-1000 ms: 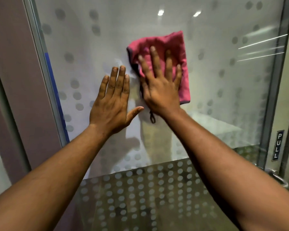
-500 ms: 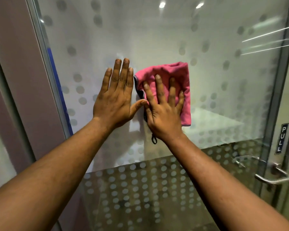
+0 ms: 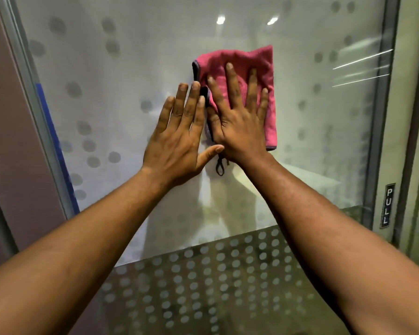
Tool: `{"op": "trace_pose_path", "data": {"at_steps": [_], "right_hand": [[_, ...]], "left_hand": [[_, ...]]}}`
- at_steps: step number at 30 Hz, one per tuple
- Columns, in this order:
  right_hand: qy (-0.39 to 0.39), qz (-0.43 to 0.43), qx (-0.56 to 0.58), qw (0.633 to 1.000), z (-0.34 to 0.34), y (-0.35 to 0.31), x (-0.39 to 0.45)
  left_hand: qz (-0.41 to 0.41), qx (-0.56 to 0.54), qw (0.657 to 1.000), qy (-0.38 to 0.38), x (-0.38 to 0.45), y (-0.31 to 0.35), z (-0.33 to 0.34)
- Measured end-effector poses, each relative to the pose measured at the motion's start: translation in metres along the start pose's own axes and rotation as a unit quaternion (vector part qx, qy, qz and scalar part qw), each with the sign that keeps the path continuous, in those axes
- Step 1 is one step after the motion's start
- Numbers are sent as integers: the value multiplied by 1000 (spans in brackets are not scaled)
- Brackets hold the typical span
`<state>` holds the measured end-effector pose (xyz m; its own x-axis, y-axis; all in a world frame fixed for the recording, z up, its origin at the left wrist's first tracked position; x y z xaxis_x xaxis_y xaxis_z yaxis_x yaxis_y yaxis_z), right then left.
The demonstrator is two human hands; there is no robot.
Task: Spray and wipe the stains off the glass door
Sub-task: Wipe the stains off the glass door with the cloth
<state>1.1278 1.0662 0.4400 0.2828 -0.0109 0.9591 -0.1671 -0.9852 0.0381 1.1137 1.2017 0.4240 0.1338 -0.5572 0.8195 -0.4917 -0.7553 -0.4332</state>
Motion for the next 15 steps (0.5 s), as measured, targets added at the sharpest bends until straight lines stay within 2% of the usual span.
{"op": "trace_pose_path", "data": {"at_steps": [6,10,15], "right_hand": [[16,114,16,993,14,75,3],[5,216,6,976,37,133,-27],[-8,280,31,959,57,167,-75]], "left_hand": [[28,-13,1000,4,31,43,21],[37,-6,999,-16,32,55,39],[45,16,999,-25,32,57,44]]}}
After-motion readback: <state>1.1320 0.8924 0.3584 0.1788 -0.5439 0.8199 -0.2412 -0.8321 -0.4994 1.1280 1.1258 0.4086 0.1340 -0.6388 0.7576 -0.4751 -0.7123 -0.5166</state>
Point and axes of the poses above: each hand's wrist, its own x-axis towards the middle knuckle, its own z-axis out of the palm, y = z × x, the point moved 5 cm from there along x, towards the middle knuckle, and after that the axes turned 13 degrees about -x, right-handed, at the moved point
